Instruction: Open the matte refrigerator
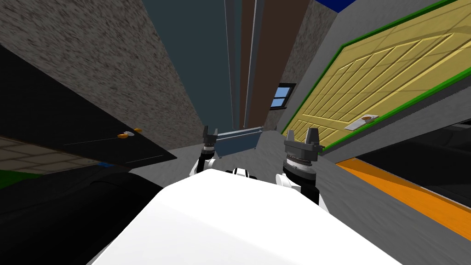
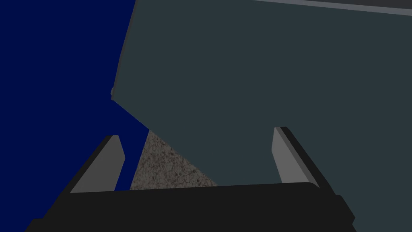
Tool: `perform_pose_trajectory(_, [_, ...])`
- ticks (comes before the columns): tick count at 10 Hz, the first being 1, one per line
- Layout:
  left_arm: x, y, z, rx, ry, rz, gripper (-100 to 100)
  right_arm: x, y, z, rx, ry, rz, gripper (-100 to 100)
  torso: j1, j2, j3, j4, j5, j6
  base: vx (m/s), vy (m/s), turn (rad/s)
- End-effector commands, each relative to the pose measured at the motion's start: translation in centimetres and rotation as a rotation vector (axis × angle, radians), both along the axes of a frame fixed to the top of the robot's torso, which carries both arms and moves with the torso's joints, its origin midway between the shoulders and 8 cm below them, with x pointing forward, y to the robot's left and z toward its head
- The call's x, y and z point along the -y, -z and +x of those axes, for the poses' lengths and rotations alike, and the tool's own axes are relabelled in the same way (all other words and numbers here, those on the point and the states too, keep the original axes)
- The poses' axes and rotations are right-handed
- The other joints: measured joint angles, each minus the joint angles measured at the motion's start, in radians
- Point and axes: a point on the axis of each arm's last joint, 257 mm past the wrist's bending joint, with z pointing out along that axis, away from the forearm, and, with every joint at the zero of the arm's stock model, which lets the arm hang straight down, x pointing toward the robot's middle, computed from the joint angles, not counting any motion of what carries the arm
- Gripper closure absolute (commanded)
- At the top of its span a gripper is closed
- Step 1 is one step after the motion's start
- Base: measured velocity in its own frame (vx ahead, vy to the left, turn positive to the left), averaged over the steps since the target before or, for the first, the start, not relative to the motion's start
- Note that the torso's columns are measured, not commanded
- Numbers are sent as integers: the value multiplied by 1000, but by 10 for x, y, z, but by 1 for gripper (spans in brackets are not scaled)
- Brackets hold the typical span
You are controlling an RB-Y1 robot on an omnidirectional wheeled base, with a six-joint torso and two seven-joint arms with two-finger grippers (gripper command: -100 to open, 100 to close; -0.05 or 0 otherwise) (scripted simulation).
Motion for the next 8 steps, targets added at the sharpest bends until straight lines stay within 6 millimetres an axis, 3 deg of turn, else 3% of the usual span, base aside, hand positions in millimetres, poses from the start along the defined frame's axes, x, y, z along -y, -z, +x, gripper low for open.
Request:
perform_pose_trajectory(1, [-3, 20, 11, -28, 17, -11, -100, 0, 0, 0, 0, 0, 0, 0, 0, -1, -1, 0, 0, 0, 87, 8, -55])
perform_pose_trajectory(8, [-11, 62, 36, -89, 44, -41, -100, 0, 0, 0, 0, 0, 0, 0, 0, -2, -1, -1, 0, 0, 62, 9, -51])
